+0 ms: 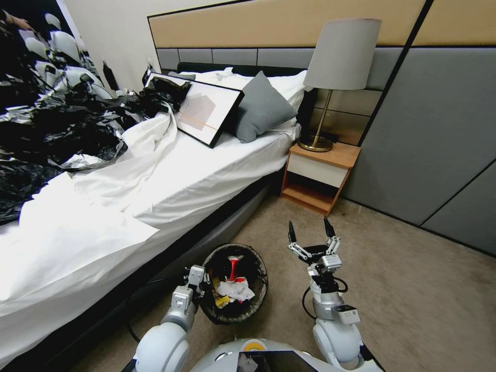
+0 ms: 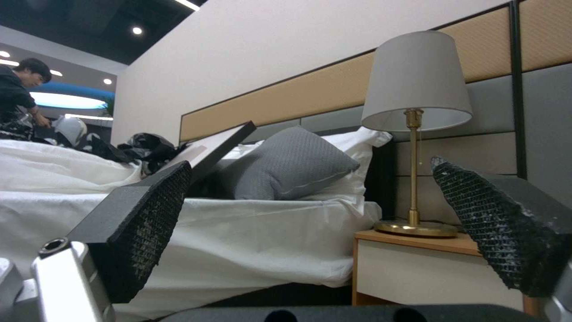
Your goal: Pick up the trash bin, then pick up the garbage from the floor and place it into the trash bin.
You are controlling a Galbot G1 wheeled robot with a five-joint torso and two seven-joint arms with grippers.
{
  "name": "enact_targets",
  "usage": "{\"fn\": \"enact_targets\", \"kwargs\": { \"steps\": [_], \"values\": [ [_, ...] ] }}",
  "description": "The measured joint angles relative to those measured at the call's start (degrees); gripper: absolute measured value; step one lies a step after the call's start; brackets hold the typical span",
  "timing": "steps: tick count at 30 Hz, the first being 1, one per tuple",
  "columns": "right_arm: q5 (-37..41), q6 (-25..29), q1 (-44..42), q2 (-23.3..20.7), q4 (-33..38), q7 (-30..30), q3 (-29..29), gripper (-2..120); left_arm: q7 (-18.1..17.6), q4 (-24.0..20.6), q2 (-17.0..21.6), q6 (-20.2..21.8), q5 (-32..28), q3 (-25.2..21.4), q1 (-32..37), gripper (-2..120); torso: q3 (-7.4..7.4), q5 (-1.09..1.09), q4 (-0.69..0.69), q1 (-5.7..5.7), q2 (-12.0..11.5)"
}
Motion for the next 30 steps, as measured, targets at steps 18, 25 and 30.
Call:
{"fn": "enact_targets", "kwargs": {
  "steps": [18,25,30],
  "values": [
    [1.3,0.0,0.8,0.1,-1.7,1.5,0.7,100,0.0,-1.4,2.4,1.8,-2.7,0.1,1.2,0,0.00,0.00,0.00,0.00,0.0],
    [0.5,0.8,0.9,0.1,-2.8,1.1,0.7,100,-0.5,-1.3,2.3,1.9,-3.2,0.2,1.2,0,0.00,0.00,0.01,0.00,0.0],
    [0.1,1.2,0.8,0.2,-3.1,0.7,0.7,100,-0.7,-1.3,2.2,2.0,-3.6,0.2,1.1,0,0.00,0.00,0.00,0.00,0.0]
  ]
}}
